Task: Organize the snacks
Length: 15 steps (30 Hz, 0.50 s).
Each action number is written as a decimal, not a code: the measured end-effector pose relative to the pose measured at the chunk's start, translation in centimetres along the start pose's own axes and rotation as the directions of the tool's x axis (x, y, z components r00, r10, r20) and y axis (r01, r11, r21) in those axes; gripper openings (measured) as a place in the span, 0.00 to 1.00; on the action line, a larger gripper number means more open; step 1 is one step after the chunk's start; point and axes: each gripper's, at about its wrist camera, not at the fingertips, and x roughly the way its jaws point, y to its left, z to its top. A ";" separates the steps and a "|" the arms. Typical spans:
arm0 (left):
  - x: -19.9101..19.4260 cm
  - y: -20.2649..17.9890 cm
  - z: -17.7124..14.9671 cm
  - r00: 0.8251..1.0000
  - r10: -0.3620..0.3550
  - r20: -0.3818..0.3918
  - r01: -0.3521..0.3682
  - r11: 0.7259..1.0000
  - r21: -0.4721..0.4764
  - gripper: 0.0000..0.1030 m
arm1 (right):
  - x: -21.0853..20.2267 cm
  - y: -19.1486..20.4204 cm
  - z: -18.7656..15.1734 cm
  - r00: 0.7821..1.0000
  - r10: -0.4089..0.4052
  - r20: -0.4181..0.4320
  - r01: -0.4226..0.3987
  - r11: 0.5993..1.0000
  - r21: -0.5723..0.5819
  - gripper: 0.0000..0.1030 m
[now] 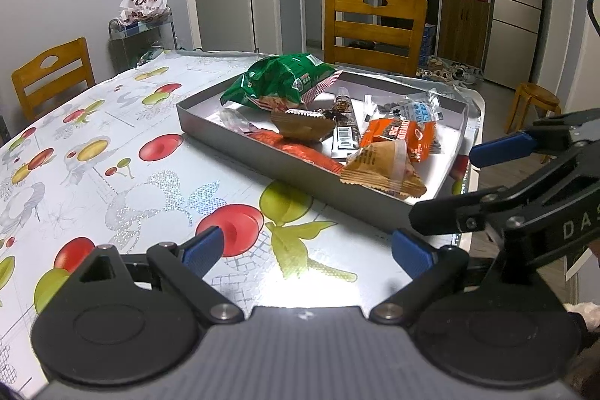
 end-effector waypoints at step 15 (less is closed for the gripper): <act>0.2 0.1 0.1 1.000 -0.002 -0.004 0.002 1.000 -0.003 0.94 | 0.4 -0.1 0.2 1.000 0.004 -0.006 -0.004 1.000 0.004 1.00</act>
